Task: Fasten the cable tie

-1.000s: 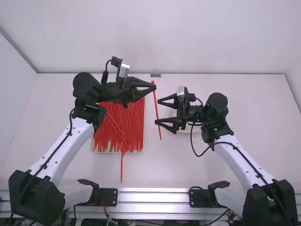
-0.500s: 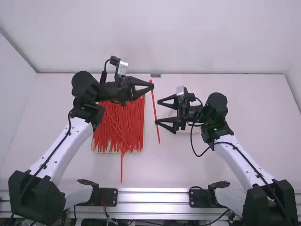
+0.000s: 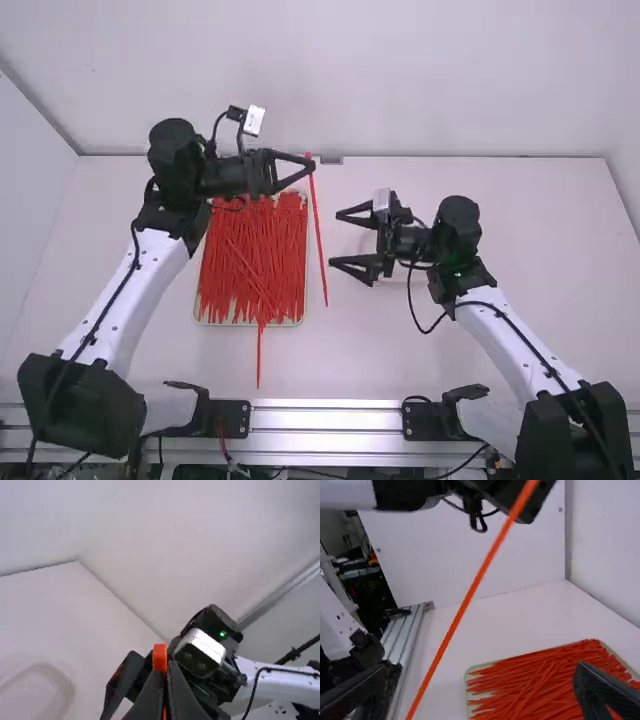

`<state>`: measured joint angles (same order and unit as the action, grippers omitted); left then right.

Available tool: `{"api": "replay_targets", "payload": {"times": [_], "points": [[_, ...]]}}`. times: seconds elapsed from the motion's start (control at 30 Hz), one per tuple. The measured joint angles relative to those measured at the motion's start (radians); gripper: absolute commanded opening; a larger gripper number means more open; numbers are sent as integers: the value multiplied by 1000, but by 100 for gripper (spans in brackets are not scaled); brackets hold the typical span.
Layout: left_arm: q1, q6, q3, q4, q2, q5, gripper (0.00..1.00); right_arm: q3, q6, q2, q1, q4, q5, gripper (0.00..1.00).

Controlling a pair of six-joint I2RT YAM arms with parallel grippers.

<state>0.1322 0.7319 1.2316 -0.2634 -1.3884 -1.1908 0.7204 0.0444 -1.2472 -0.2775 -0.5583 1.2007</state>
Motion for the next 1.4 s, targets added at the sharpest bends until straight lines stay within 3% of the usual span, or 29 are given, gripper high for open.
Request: {"api": "replay_targets", "payload": {"times": [0.23, 0.5, 0.9, 1.4], "points": [[0, -5, 154, 205, -177, 12, 2, 0, -217, 0, 0, 0, 0, 98], [-2, 94, 177, 200, -304, -31, 2, 0, -466, 0, 0, 5, 1, 98], [-5, 204, 177, 212, -312, -123, 2, 0, -929, 0, 0, 146, 0, 98], [-4, 237, 172, 386, -312, -90, 2, 0, -1523, 0, -6, 339, 20, 98]]}}
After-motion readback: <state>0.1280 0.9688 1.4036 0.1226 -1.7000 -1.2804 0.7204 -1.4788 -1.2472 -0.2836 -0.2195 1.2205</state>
